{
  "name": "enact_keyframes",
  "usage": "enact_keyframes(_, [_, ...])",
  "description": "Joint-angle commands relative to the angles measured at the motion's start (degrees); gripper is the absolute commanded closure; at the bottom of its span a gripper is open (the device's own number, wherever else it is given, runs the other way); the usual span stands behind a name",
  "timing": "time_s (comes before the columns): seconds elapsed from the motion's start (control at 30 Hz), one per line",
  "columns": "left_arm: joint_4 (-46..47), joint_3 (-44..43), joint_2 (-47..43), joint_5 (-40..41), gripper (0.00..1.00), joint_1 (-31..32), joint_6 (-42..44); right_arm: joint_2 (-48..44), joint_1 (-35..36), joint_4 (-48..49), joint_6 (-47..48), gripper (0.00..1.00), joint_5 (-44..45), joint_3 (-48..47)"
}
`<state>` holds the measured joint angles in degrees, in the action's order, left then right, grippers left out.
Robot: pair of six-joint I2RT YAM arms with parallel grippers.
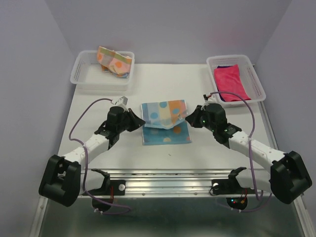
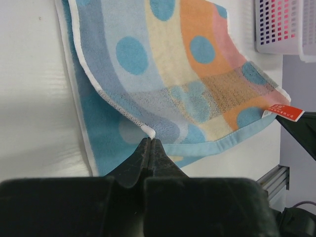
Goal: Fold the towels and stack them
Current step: Fold the towel
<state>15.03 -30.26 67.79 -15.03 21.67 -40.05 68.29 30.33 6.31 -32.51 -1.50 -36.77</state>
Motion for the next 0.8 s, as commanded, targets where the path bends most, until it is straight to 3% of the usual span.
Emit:
enact_keyframes(0.0, [-1.31, 0.81, -4.33, 1.14, 1.00, 0.82, -0.29, -3.68, 1.05, -3.40, -1.06, 0.99, 1.15, 2.23])
enact_keyframes(0.23, [-2.55, 4.33, -8.37, 1.75, 1.00, 1.79, -1.61, -5.10, 1.40, -4.46, -1.50, 0.99, 2.38, 4.95])
enact_keyframes(0.77, [-1.84, 10.31, -2.67, 0.62, 1.00, 2.85, -2.57, -0.44, 1.66, -0.69, -3.87, 0.98, -2.71, 11.02])
